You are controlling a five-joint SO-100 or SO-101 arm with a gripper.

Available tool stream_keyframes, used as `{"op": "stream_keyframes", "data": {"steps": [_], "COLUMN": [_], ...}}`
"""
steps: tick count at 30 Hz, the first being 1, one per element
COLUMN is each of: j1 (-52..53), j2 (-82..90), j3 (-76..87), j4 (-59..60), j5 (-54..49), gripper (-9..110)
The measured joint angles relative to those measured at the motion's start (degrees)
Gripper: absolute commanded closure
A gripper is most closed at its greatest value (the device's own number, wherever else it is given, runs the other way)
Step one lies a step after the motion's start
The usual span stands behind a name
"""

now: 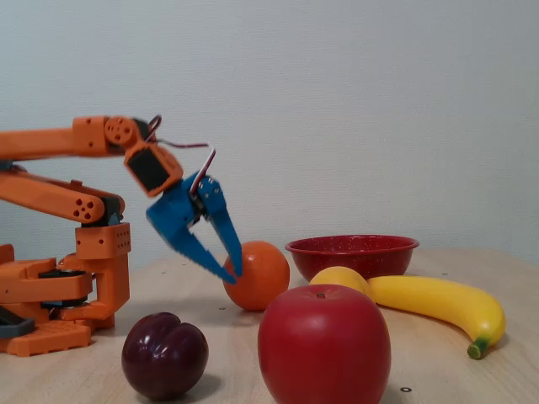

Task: Put plum in the red bowl.

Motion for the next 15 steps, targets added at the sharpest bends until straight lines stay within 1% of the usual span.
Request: {"op": "stream_keyframes", "data": {"steps": [10,15], "j1": [11.60,16.35], "j2": [-15.38,-23.38], "j3": [-15.91,-26.37], "j4": [3.34,9.93], "j5": [-5.45,-6.06], "gripper": [102,102]}}
